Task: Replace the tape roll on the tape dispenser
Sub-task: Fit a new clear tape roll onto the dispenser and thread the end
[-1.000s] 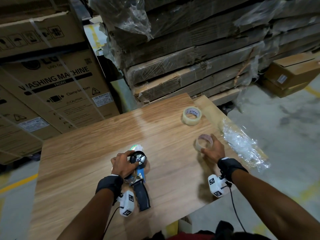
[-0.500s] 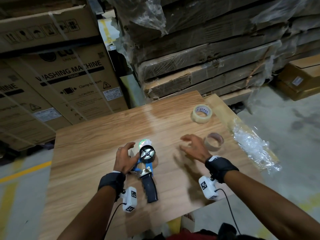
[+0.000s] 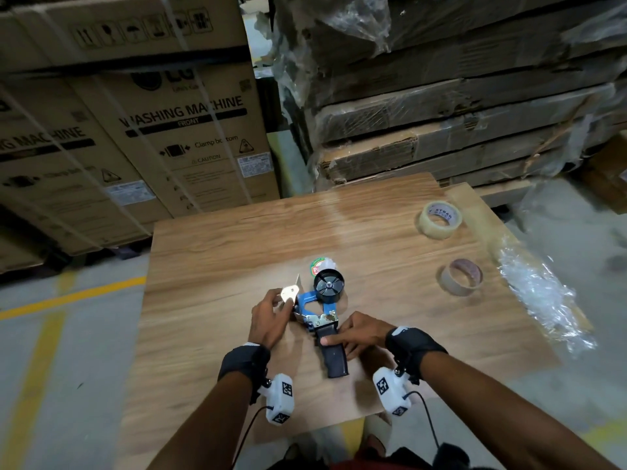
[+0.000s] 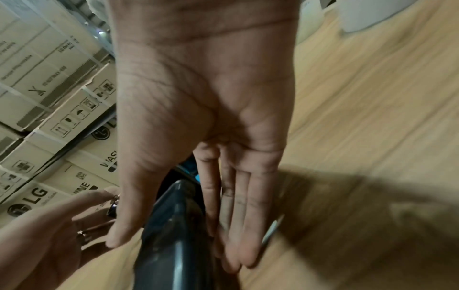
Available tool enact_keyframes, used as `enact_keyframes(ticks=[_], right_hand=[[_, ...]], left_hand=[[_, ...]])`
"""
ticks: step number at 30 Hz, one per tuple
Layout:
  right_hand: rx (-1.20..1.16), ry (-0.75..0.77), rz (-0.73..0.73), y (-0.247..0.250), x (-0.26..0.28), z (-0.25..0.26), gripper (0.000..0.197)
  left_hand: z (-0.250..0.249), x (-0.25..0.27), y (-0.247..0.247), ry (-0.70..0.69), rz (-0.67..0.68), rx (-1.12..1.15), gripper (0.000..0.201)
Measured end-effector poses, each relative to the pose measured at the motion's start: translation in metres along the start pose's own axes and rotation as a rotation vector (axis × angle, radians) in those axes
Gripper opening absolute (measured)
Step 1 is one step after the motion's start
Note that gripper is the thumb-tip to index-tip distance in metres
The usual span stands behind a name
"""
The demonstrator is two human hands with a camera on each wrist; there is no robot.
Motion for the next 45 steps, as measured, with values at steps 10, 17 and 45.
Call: enact_keyframes(ticks=[10,17,45], right_hand=[[-0.677,0.048,0.115,-0.051,0.000,0.023,0.023],[-0.650,-0.020,-0.159,-0.042,-0.004,0.017,0.007],[-0.743,0.260,-0.432,0.055,0.068,0.127,0.007]], left_hand=[[0.003,0.006,0.001,-0.020,0.086,0.110,0.018],[0.007,0.003,0.004,0.017,0.170,0.192,0.026],[-0.115,-0.011,-0.018,0.281,0.294,1.081,0.041]])
Point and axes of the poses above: each hand's wrist, its own x-axis away from the middle knuckle, its own y-axis out of the back of the hand, z = x × y, the point moved 9 cm from there along -x, towards the middle knuckle, and after that the axes turned 11 degrees about x, right-handed, at the moved point
